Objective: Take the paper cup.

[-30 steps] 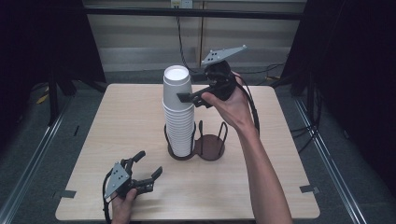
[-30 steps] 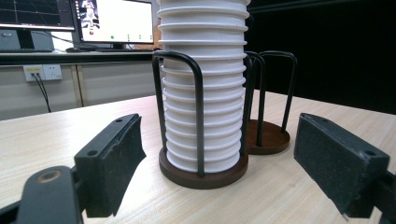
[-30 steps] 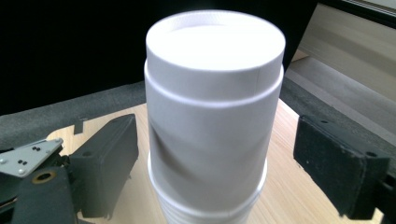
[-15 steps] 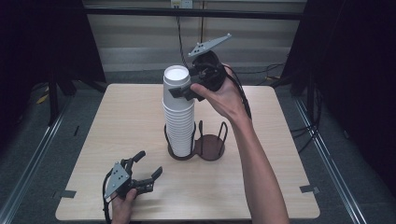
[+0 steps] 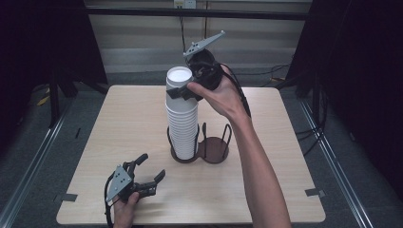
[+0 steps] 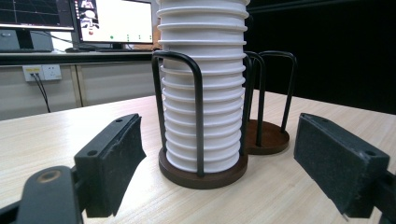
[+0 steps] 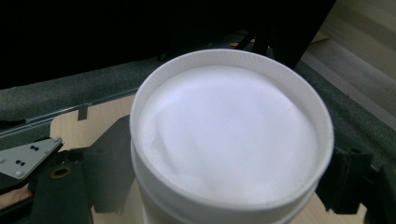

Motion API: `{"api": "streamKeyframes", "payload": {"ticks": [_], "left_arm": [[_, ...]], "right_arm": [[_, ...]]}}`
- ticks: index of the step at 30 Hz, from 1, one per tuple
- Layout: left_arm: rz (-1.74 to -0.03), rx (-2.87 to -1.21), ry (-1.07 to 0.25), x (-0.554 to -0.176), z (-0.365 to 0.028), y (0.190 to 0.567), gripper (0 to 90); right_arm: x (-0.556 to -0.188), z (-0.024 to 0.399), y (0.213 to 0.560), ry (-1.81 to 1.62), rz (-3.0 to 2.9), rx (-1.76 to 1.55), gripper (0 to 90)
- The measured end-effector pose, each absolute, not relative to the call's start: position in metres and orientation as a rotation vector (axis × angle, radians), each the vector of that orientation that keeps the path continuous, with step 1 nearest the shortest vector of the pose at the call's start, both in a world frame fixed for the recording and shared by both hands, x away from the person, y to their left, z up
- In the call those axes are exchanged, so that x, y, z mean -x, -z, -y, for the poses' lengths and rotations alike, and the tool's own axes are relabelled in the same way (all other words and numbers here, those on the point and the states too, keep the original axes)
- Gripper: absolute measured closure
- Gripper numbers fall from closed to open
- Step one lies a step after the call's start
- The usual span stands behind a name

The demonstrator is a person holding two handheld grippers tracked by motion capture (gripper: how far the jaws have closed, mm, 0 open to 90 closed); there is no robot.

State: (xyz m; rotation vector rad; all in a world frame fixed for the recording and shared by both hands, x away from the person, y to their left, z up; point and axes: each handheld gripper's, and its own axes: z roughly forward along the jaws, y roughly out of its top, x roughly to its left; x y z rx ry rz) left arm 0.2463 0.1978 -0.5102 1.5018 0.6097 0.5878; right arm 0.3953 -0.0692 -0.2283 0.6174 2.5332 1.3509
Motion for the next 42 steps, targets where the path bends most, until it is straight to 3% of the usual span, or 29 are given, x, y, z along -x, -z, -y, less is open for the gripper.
{"api": "streamKeyframes", "payload": {"ticks": [42], "left_arm": [[-0.609,-1.503,-0.588,-0.246,-0.198,0.510,15.7]], "right_arm": [[-0.385,0.080,0.210,-1.488,-2.417,-0.599,21.7]]}}
